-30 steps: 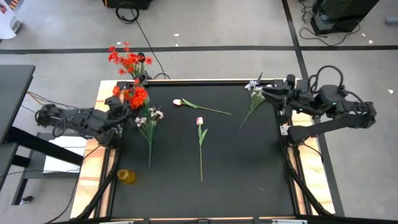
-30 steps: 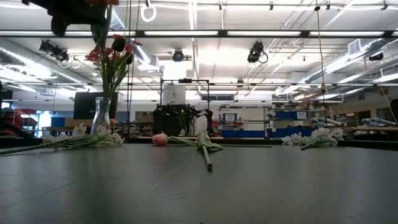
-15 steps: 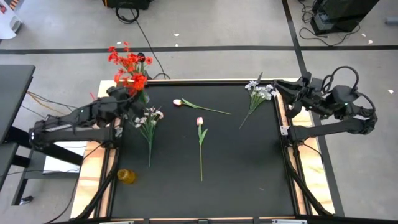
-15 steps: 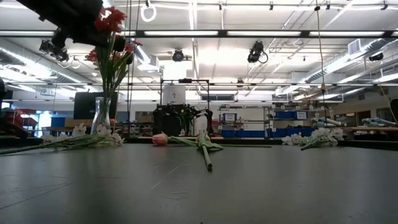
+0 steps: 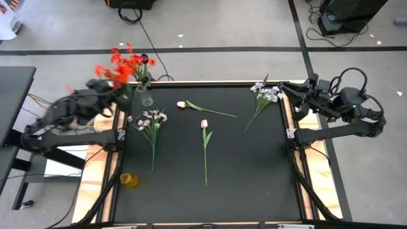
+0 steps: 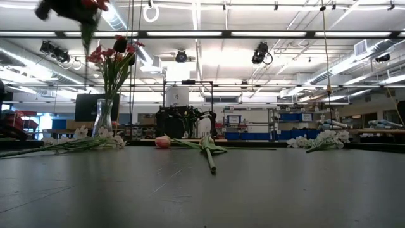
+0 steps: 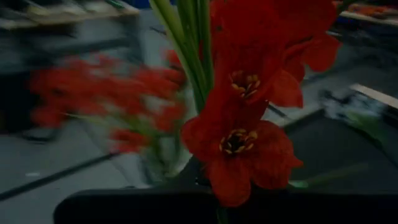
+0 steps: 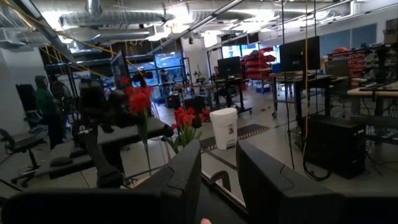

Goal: Sort flowers into vase by color
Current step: Put the red flowers into the transparent vase

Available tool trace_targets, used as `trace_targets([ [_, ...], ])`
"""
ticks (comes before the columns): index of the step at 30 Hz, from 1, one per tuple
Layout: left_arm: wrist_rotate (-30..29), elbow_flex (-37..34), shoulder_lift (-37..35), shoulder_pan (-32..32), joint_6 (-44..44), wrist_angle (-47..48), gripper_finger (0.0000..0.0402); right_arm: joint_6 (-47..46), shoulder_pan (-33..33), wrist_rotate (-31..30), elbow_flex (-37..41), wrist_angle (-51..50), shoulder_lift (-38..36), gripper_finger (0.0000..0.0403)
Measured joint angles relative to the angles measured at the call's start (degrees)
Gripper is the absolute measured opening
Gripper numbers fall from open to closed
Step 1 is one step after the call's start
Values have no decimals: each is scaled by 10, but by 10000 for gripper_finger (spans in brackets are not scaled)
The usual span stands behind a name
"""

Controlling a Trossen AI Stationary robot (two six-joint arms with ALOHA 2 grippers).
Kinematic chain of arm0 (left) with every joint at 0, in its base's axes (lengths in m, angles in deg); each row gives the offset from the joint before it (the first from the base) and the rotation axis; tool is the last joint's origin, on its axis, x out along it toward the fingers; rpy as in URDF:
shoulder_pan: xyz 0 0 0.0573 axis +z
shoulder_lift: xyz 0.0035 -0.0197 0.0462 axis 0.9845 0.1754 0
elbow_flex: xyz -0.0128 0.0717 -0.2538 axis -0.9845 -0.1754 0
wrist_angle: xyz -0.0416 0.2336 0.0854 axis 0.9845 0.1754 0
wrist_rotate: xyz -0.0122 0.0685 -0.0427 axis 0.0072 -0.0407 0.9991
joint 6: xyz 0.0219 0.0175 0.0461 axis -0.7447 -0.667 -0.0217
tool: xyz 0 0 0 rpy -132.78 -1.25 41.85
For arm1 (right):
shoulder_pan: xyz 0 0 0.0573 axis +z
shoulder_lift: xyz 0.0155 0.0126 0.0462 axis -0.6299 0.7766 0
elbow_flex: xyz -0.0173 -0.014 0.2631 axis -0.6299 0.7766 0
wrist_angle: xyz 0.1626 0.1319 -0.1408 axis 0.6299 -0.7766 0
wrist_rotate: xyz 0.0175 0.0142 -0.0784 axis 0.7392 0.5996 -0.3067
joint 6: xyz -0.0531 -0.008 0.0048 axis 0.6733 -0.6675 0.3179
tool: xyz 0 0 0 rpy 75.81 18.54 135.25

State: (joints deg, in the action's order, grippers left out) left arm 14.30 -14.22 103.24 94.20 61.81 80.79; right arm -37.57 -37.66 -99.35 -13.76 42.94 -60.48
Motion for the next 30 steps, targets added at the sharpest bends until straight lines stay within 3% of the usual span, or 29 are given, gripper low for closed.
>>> trace_targets([
  [4,-103,46,-3,0,-17,6,7,0,0,0,0,0,0,110],
  [7,-140,42,-6,0,-31,-15,7,0,0,0,0,0,0,110],
  [13,-171,-77,-10,0,5,-114,7,0,0,0,0,0,0,110],
  [18,-203,-173,-16,0,-60,-314,7,0,0,0,0,0,0,110],
  [25,-206,-176,-16,4,-240,-450,7,0,0,0,0,0,0,110],
  [30,-199,-179,-16,33,-259,-457,7,0,0,0,0,0,0,110],
])
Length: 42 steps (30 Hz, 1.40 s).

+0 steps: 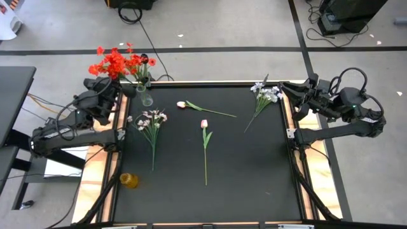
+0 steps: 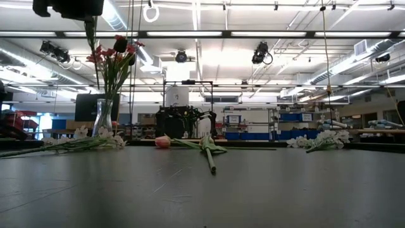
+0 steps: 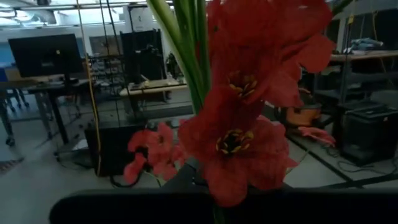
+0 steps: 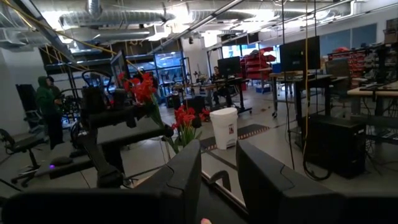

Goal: Sort flowers into vase by color
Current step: Put the red flowers into the transparent vase

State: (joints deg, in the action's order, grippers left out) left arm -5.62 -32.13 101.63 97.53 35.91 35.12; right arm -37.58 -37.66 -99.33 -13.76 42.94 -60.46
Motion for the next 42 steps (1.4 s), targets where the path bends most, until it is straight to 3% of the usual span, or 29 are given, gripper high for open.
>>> trace_targets([
  [8,46,-54,1,68,87,-5,7,0,0,0,0,0,0,110],
  [21,129,-63,22,160,115,-6,7,0,0,0,0,0,0,110],
  [26,140,-63,56,176,131,-4,7,0,0,0,0,0,0,110],
  [37,139,-63,84,202,261,83,20,0,0,0,0,0,0,110],
  [42,154,-63,83,202,311,113,59,0,0,0,0,0,0,110],
])
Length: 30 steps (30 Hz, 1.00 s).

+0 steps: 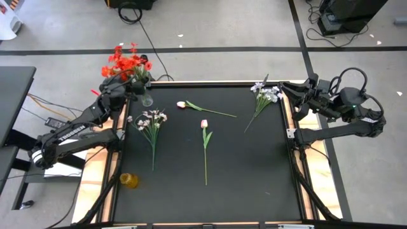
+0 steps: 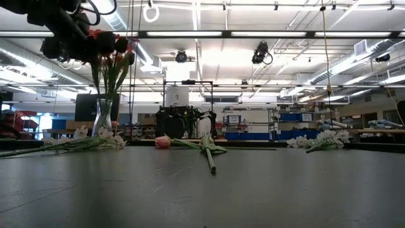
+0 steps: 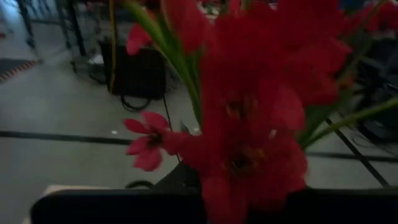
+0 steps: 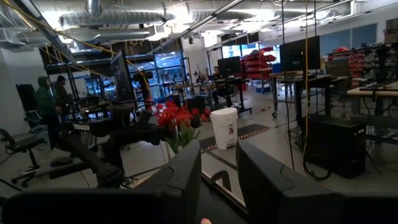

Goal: Sort flowers into vase by color
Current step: Put the red flowers into the transparent vase, then put the white flowers into the yellow vase

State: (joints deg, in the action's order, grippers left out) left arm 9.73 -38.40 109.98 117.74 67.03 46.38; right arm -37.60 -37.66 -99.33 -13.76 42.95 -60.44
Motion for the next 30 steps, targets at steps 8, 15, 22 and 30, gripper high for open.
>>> trace_targets([
  [8,79,2,0,0,24,73,188,0,0,0,0,0,0,110],
  [15,127,62,0,0,11,236,290,0,0,0,0,0,0,110],
  [22,221,133,0,0,12,418,358,0,0,0,0,0,0,110],
  [30,340,137,1,0,93,511,381,0,0,0,0,0,0,110],
])
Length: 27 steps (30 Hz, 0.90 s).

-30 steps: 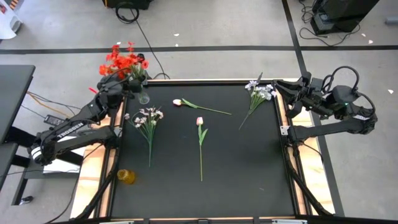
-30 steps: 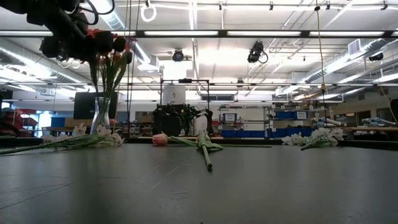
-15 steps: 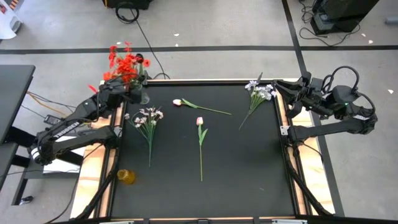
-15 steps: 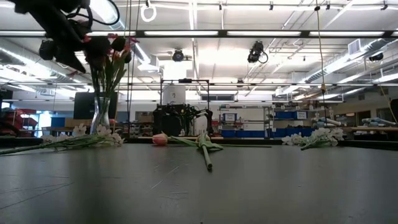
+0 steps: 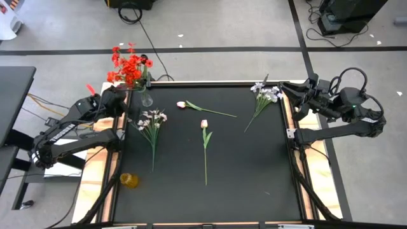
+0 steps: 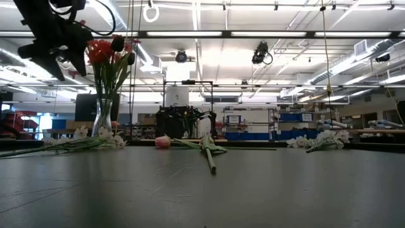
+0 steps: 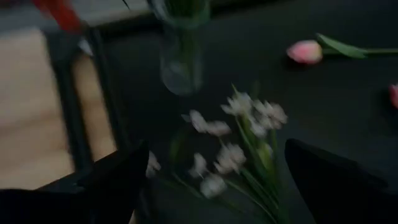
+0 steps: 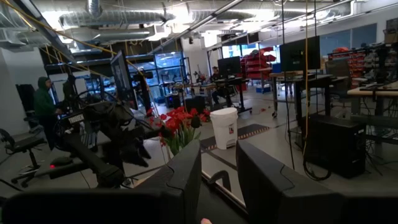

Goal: Sort flowers into vase by color
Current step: Put the white flowers into the yellow vase

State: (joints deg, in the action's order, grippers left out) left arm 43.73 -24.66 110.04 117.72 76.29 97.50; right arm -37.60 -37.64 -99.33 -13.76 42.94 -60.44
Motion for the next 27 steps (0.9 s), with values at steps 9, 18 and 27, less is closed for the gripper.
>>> trace_targets([
  [9,53,-26,-1,-9,114,61,382,0,0,0,0,0,0,110],
  [18,62,-30,31,-97,205,29,380,0,0,0,0,0,0,110],
  [27,64,-31,122,-200,285,-33,380,0,0,0,0,0,0,110],
])
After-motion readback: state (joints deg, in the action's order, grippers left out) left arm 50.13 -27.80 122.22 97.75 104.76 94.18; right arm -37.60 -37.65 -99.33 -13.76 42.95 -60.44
